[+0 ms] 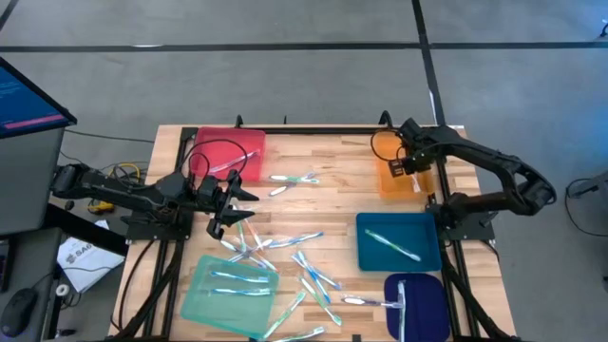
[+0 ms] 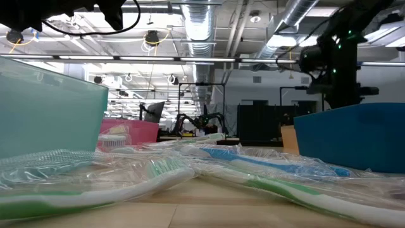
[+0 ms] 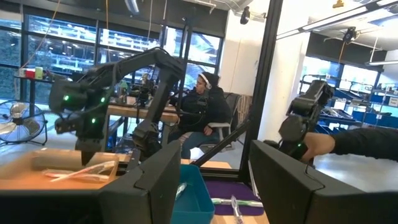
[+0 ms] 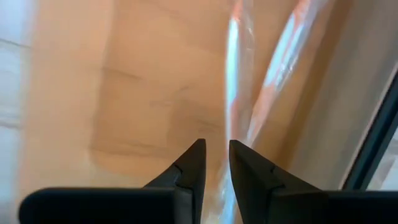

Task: Pick & Place Toothbrushes
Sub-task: Put the orange toothbrush into the orange bin

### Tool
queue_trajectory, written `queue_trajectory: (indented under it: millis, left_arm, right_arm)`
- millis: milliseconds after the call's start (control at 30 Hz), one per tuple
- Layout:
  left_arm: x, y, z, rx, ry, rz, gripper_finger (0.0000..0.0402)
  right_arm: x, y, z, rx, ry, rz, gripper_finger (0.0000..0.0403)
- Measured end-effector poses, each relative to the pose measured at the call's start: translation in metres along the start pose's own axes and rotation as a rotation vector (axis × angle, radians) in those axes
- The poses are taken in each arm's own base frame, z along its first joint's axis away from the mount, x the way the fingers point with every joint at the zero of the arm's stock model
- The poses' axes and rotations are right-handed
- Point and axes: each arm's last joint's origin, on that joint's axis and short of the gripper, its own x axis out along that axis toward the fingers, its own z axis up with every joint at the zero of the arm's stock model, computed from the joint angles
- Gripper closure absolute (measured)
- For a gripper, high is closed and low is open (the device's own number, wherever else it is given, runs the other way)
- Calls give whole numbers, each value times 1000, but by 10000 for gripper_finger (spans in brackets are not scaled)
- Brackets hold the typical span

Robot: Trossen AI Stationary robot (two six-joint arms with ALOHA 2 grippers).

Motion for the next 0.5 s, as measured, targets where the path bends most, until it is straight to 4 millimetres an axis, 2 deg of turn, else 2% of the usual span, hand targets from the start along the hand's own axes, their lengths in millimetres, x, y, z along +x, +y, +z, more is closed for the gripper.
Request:
queue_trajectory:
  millis: [167,300,500]
  left_arm:
    - [0,0,0,-1,0,0,216]
    - [0,0,0,-3,1,0,216]
    - [0,0,-1,-7,6,1,216]
  right_arm:
    - [-19,6,-7,5,37,45,337]
    - [-20,12,-20,-43,137,68,337]
    - [-20,22,-26,-64,134,45,337]
